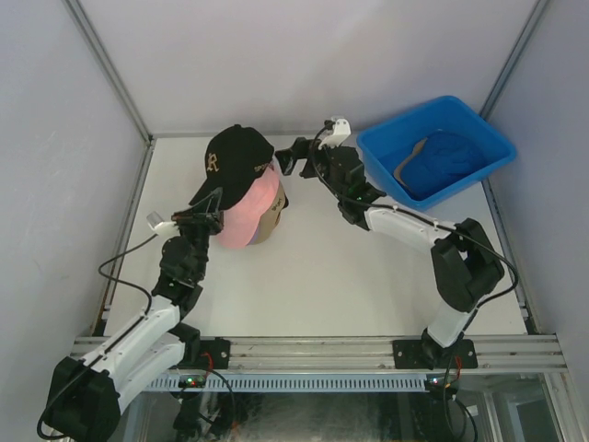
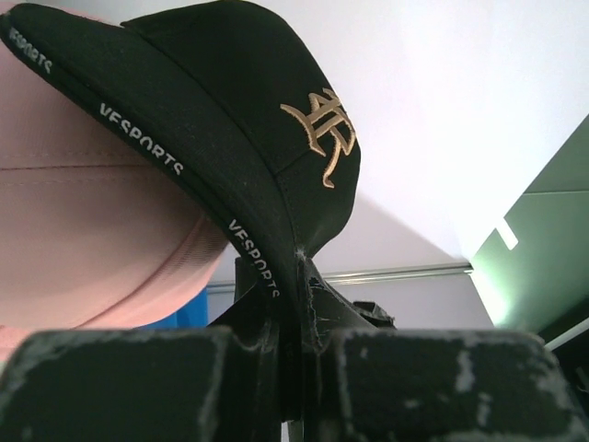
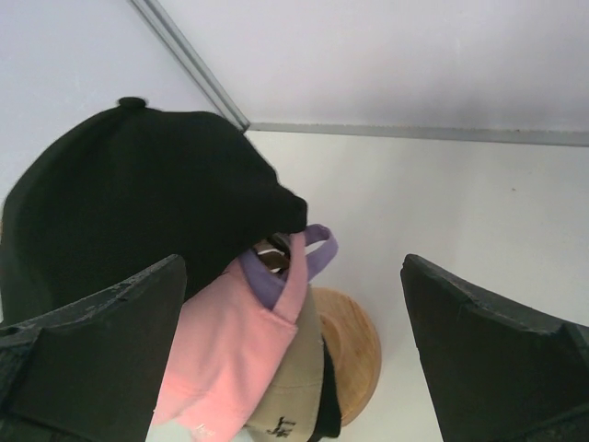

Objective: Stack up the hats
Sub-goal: Stack the hat on the hat.

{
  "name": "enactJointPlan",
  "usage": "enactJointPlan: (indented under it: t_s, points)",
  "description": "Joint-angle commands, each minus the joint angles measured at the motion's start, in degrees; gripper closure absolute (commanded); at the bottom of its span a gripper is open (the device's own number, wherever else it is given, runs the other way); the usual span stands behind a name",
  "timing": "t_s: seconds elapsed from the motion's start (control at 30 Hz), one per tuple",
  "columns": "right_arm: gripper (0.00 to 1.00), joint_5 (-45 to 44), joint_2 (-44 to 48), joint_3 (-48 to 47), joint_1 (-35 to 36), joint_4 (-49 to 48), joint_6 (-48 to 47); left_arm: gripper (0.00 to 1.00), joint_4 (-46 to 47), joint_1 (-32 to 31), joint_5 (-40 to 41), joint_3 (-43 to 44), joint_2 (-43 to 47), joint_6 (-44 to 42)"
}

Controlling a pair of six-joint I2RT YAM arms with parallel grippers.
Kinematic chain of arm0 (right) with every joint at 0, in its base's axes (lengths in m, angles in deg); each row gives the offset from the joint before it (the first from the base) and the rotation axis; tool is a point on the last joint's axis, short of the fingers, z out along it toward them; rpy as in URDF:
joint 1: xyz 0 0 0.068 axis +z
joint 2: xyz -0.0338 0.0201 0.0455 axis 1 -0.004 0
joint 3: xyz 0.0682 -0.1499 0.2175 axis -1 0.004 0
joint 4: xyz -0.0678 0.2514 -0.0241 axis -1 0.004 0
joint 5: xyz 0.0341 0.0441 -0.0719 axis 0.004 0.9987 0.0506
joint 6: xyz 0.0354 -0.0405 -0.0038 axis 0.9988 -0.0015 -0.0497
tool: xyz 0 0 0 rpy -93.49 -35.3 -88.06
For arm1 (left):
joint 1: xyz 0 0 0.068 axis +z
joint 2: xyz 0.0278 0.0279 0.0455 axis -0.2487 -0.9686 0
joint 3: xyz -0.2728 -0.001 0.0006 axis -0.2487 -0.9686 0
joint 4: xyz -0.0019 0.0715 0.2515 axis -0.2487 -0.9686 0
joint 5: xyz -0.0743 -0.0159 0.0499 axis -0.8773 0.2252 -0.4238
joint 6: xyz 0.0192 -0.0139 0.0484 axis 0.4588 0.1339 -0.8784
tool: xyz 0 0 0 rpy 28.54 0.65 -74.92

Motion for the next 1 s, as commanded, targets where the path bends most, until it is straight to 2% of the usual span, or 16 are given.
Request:
enactJointPlan:
  t_s: [0.0, 0.23, 0.43, 0.97]
  points:
    - [0.00, -3.1, 5.6, 2.3, 2.8, -0.7, -4.0, 1.00, -0.8, -1.1, 1.8, 6.5, 0.4, 4.6]
    - [0.00, -5.8, 9.2, 5.3, 7.2, 0.0, -9.3, 1.00, -5.9, -1.7, 1.8, 11.4, -0.1, 6.8]
    - [0.00, -11.6, 8.8, 5.5, 11.0, -1.9, -12.8, 1.00, -9.6, -2.3, 1.8, 12.8, 0.5, 8.1]
    - [0.00, -24.8, -1.2, -5.1, 12.7, -4.3, -20.4, 1.00, -16.3, -2.4, 1.0, 13.0, 3.2, 9.5]
